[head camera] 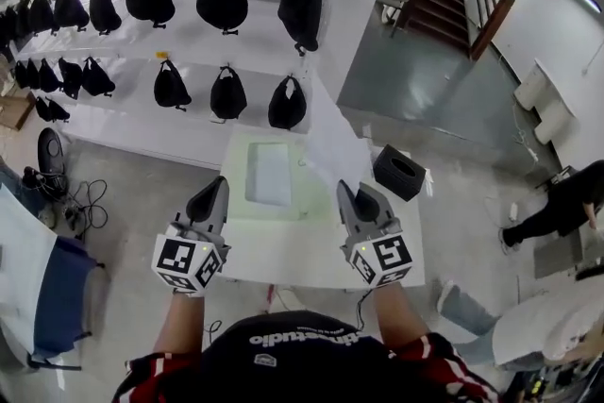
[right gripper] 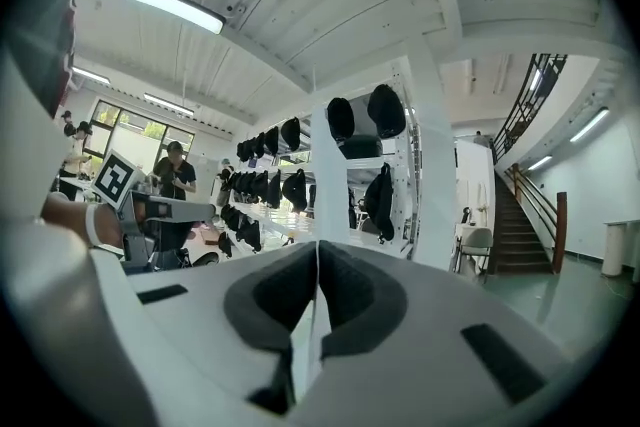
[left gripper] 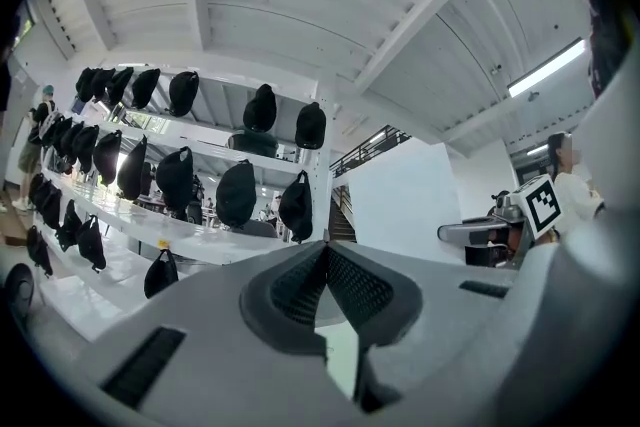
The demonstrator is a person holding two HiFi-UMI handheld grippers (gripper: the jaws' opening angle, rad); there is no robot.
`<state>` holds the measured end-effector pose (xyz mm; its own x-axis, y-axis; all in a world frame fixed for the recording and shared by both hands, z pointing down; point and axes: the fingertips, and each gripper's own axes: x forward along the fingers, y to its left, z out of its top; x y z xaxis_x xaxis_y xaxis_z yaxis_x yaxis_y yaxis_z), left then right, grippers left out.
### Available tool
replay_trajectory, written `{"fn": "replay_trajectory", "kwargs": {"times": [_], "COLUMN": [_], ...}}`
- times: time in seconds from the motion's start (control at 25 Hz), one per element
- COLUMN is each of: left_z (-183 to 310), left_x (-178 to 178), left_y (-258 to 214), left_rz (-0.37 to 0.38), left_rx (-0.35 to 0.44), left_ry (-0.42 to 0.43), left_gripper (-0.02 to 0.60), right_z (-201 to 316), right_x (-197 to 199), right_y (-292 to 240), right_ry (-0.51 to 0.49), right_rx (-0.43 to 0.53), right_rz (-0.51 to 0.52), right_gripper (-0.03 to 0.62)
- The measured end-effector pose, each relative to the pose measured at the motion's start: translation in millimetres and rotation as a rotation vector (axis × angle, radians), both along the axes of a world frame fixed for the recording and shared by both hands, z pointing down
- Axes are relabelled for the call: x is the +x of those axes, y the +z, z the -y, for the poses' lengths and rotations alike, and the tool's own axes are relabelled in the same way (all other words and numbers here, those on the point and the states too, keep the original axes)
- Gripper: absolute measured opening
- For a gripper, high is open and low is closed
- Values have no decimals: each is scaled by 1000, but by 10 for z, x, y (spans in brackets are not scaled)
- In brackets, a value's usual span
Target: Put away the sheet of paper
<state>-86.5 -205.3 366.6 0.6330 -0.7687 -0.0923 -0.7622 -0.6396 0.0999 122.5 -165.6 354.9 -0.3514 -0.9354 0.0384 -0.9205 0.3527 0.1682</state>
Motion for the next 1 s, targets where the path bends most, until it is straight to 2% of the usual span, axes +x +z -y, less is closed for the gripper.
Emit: {"fn": "replay_trajectory", "kwargs": {"times": [0.68, 1.0], "left_z": [300, 361], "left_x": [208, 283], "left_y": [0, -3], "left_rz": [34, 46], "left_rx": [2, 6], "left_ry": [-88, -94], "left_gripper": [5, 5], "right_z": [525, 691], "right_x": [-65, -74], "right_y": [174, 266], "right_ry": [-167, -196], "right_rx": [-24, -39], "right_rz": [25, 42], "right_gripper": [3, 3]}}
